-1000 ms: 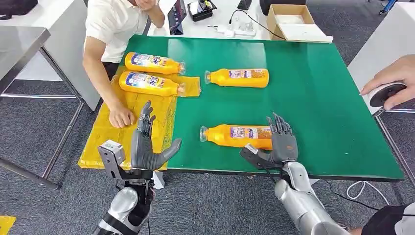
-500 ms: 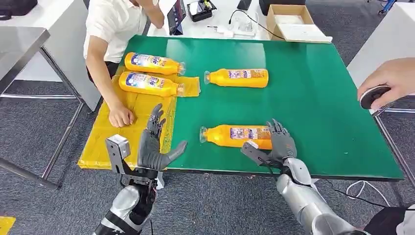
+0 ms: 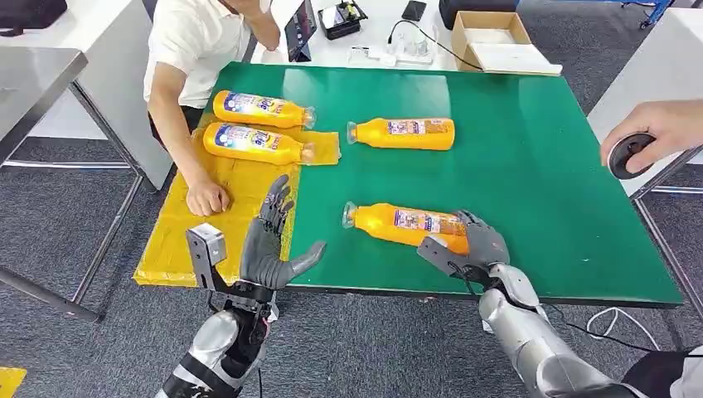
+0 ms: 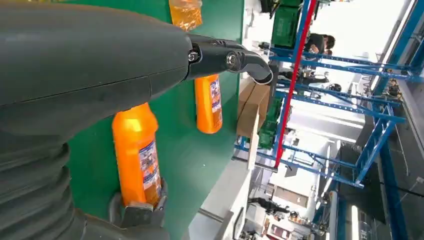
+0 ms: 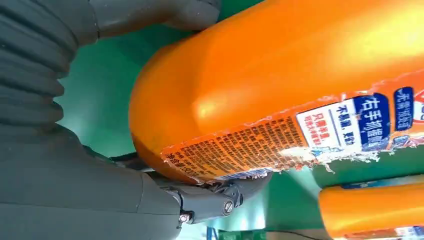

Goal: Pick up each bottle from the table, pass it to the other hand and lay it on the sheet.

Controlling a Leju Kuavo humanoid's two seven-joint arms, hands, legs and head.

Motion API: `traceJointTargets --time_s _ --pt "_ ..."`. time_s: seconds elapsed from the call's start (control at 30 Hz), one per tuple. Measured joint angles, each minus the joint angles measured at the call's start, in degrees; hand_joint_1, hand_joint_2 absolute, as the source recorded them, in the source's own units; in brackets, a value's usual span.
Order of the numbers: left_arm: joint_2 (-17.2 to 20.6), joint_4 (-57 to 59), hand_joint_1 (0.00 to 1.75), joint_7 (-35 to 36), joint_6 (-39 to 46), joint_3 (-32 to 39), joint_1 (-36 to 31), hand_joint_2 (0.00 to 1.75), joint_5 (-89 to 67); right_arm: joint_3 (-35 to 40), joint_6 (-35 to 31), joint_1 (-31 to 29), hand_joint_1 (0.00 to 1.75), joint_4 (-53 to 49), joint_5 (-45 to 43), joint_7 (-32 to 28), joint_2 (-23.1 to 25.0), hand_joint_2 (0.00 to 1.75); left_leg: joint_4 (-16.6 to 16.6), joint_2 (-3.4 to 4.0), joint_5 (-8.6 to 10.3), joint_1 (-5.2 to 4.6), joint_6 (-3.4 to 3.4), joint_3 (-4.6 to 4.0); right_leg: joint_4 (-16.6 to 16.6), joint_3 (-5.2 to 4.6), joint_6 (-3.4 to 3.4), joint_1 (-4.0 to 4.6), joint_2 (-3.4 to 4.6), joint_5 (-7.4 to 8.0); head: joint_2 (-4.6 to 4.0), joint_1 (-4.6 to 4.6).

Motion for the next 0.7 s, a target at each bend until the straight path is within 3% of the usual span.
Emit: traceJointTargets --time_s 0.1,0.33,0.53,0.7 --pt "0.1 0.0 0.0 0.0 0.0 0.0 0.0 1.75 0.0 -0.7 -1.0 0.3 1.75 0.1 -2.1 -2.1 -0.1 1.75 0.0 -0.02 0.0 0.0 0.0 -0.01 0.0 0.0 0.0 0.0 -0.01 0.0 0.0 0.0" --pt "0.4 0.0 0.0 -0.6 -0.1 0.0 0.0 1.75 0.3 -7.0 -0.6 3.0 1.75 0.1 -13.6 -13.6 0.9 1.75 0.0 0.01 -0.01 0.0 -0.01 -0.06 0.0 -0.02 0.0 0.01 0.0 0.0 0.0 0.0" --pt "0.6 0.0 0.0 -0.7 -0.3 0.0 0.8 1.75 3.2 -11.5 -0.5 4.9 1.75 -1.2 -21.0 -17.6 3.1 1.75 0.0 0.01 -0.01 0.02 -0.02 -0.09 0.0 -0.05 0.0 0.02 0.0 0.0 0.0 0.0" --pt "0.9 0.0 0.0 0.8 -3.4 0.1 2.8 1.75 7.5 -13.5 3.2 7.8 1.75 -4.5 -26.0 -20.6 5.3 1.75 0.0 0.01 -0.02 0.03 -0.02 -0.17 0.0 -0.13 -0.01 0.02 0.0 -0.01 0.0 0.0"
